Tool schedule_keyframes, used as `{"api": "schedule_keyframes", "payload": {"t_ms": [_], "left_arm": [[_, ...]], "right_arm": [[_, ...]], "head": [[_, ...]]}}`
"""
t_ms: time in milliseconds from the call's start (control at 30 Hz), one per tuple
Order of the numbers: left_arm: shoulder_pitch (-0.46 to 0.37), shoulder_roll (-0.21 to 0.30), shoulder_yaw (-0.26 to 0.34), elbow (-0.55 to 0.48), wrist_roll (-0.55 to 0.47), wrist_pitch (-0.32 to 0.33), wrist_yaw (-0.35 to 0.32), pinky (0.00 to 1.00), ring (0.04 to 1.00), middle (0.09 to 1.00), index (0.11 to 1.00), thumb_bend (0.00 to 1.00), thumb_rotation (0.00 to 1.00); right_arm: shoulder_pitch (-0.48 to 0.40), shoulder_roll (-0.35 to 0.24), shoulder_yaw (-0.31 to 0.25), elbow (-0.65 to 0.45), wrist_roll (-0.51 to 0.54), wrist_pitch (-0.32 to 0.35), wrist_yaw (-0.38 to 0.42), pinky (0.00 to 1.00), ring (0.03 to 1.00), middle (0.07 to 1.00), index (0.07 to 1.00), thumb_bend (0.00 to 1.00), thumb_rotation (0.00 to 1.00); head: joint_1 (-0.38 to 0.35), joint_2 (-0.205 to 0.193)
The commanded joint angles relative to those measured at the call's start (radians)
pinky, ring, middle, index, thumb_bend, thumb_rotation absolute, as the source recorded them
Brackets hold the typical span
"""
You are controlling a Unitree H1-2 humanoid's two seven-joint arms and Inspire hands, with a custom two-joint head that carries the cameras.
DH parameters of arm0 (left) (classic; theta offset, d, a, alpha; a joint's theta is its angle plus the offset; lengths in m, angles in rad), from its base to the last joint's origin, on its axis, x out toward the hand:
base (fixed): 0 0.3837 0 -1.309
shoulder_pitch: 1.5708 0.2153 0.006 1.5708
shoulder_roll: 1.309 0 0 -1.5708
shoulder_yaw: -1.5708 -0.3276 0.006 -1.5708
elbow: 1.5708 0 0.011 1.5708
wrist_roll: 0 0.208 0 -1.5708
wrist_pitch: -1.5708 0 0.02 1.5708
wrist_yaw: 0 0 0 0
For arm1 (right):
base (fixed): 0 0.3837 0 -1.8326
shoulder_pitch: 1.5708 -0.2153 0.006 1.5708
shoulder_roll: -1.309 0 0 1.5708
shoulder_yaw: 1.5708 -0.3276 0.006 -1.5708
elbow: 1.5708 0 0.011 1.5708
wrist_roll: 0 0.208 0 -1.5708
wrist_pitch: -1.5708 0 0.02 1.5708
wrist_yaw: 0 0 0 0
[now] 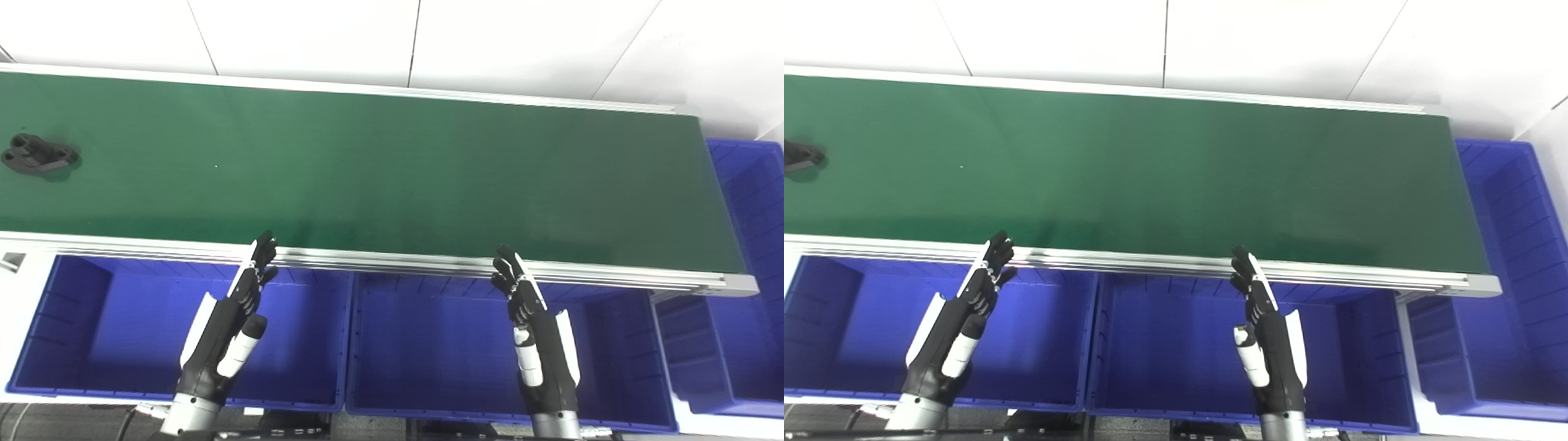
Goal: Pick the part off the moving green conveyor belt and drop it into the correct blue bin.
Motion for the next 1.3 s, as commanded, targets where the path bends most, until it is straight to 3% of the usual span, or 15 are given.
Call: {"api": "schedule_keyframes", "payload": {"t_ms": [0,300,1267], "left_arm": [[0.009,-0.003,0.001,-0.011,0.007,-0.046,0.014,0.97,1.000,1.000,1.000,0.84,0.99],[0.006,0.001,0.000,-0.007,0.007,-0.041,0.014,0.98,1.000,1.000,1.000,0.84,0.99],[0.004,0.005,0.002,-0.010,0.009,-0.028,0.013,0.93,1.000,1.000,1.000,0.80,0.99]], "right_arm": [[0.010,0.010,-0.005,-0.012,-0.003,-0.060,-0.011,0.90,0.952,0.973,0.942,0.84,1.00],[0.005,0.001,0.002,-0.010,-0.032,-0.045,0.003,0.96,0.977,0.988,0.919,0.84,1.00],[0.006,-0.008,0.012,-0.020,-0.049,-0.010,0.015,0.92,0.955,0.986,0.909,0.82,1.00]], "head": [[0.000,0.001],[0.001,0.001],[0.000,0.003]]}}
